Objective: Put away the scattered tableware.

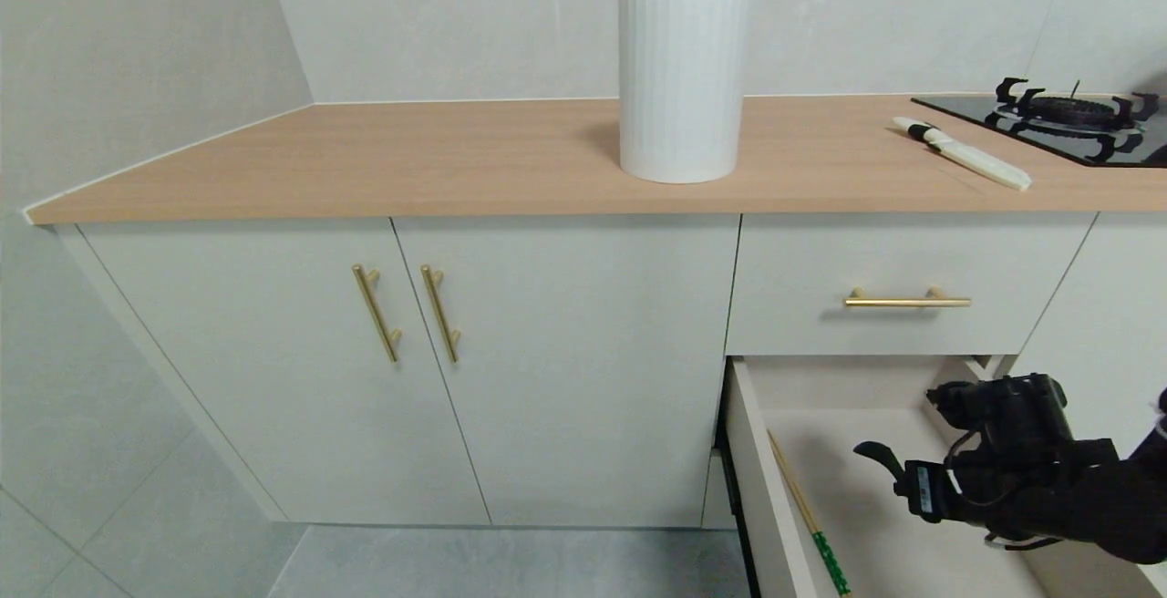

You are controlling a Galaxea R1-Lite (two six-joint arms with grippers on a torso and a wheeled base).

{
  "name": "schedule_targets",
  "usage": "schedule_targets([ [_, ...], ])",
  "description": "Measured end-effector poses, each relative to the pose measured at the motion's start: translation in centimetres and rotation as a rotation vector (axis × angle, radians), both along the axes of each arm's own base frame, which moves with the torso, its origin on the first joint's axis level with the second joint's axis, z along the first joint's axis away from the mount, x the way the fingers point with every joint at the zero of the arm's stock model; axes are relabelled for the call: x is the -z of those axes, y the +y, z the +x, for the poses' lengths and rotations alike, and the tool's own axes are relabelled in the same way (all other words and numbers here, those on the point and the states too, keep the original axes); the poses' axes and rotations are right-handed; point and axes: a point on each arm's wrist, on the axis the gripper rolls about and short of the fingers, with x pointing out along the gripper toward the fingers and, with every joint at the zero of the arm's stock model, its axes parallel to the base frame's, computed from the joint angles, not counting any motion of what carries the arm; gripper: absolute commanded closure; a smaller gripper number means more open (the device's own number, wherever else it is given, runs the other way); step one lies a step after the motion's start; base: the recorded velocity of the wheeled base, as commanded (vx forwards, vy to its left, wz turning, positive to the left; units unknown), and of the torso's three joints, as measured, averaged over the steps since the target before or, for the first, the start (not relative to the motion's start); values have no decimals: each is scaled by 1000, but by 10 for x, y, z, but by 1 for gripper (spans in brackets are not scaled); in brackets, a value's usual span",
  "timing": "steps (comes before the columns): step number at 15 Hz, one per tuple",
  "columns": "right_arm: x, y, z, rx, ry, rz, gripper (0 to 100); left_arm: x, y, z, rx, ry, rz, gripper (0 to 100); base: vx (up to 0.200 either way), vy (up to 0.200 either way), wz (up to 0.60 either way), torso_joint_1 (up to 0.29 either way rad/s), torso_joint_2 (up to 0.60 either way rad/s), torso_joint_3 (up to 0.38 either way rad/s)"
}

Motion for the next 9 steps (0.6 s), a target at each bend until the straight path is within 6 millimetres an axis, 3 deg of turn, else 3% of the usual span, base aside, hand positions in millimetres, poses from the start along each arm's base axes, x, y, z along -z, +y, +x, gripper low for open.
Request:
schedule_targets([
  [4, 37, 3, 13, 5, 19, -46, 100, 0, 0, 0, -1, 0, 0, 0, 0, 0, 0, 0, 0, 0],
  [9, 61, 3, 15, -28, 83, -80, 100, 0, 0, 0, 0, 0, 0, 0, 0, 0, 0, 0, 0, 0],
])
